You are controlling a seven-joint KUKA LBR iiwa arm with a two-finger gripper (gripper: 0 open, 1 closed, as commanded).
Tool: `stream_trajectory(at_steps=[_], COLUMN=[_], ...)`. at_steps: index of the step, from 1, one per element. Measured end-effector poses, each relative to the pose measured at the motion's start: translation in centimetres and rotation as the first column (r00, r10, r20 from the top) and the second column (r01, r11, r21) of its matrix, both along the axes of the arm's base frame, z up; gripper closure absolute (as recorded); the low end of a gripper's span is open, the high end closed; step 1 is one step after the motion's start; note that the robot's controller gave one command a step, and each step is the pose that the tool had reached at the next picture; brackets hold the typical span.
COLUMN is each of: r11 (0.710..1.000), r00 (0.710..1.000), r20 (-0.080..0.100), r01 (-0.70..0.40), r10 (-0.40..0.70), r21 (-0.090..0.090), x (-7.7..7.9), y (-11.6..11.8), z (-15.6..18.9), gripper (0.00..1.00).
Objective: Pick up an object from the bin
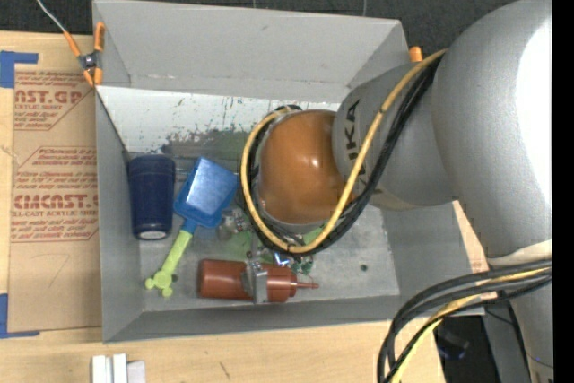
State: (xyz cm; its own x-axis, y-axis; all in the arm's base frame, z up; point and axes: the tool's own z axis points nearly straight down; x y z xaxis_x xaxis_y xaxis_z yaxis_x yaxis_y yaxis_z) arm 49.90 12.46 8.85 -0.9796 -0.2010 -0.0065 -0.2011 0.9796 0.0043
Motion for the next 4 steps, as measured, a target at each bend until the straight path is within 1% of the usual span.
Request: stream_trajectory(at_steps=[1,2,3,4], r11=[0.927,0.818,0.818,0.812], r00=[0.927,0.818,0.818,0.812], r20=[-0.009,0.011,0.011,0.006], r01=[-0.374,-0.575,-0.575,-0.584], r10=[0.374,0.575,0.575,0.584], r21=[-0.001,-0.003,-0.002,0.000], x=[-1.4,-0.9,-0.9,1.3], y=[1.9,2.6,2.6,3.2], z=[-1.5,-1.6,-1.6,7.4], gripper=[0.00,1.00,1.00,1.00])
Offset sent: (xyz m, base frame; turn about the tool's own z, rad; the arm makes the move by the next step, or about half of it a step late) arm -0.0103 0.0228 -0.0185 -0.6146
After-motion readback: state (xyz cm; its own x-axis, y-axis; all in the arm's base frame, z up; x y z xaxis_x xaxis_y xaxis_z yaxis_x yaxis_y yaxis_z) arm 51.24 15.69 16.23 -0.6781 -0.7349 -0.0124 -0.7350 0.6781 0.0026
